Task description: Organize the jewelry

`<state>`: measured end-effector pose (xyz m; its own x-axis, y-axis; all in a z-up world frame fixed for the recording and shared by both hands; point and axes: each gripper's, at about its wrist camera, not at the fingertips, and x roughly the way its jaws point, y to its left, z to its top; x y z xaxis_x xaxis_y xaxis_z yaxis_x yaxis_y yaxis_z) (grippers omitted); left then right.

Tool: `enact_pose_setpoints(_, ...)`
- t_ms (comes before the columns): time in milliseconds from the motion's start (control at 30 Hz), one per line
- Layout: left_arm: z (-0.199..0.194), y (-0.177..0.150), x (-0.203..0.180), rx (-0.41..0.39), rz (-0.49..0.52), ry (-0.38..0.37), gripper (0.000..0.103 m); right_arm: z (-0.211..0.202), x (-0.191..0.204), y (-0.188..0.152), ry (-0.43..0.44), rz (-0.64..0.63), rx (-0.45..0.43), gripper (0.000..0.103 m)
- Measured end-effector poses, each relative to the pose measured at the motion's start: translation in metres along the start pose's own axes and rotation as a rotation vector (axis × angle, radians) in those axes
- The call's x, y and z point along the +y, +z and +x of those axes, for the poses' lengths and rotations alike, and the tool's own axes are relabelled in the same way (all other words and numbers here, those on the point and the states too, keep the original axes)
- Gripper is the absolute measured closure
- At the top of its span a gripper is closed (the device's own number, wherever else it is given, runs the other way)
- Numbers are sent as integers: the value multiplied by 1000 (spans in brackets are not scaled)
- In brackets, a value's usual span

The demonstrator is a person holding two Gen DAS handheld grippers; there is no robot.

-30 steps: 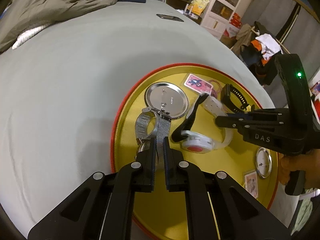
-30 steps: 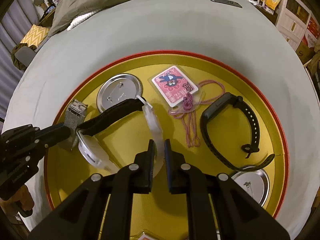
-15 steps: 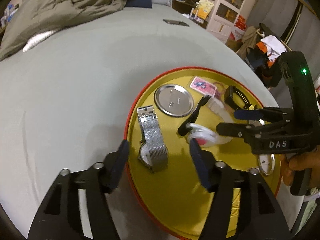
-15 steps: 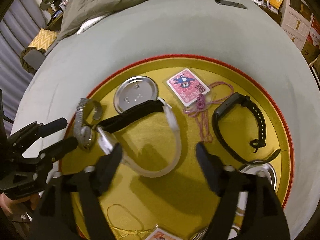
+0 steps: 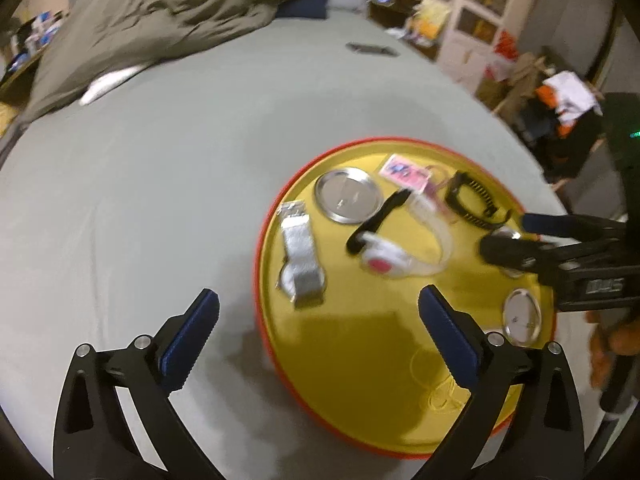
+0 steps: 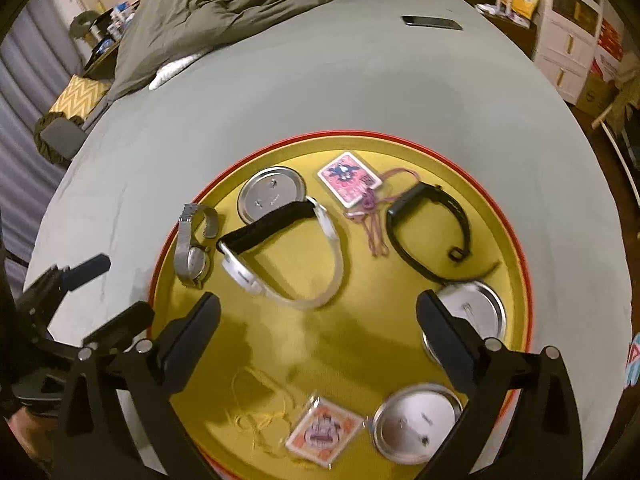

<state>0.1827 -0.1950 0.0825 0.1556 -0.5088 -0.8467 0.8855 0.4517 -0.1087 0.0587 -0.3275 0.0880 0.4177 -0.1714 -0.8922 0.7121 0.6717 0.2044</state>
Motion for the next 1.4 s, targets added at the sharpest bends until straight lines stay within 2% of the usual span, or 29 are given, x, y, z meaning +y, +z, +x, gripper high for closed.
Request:
enact_pose_setpoints(167, -17, -4, -10, 24, -45, 5, 6, -19, -10, -8, -34, 46, 30, 9)
enact_pose_setpoints(367, -37, 1, -32, 55, -30, -5, 6, -39, -26, -17, -52, 86, 107, 9)
enact_pose_setpoints(467, -44, 8, -43, 84, -12, -3, 6, -50, -31, -18, -60, 60, 138, 9)
enact_pose_setpoints(600, -42, 17, -54, 190, -21, -31, 6, -61, -38, -16, -70, 1, 156, 9)
enact_pose_setpoints(700, -45, 21, -60, 219, -23, -36, 6, -68, -39, -12, -87, -61, 185, 9)
enact_pose_setpoints(967, -54, 26, -73, 220, -29, -16, 6, -90, -35, -4, -89, -135, 192, 9)
enact_pose_setpoints(1400, -61, 32, -87, 204, 1, 0, 6, -97, -38, -17, -85, -114, 210, 9)
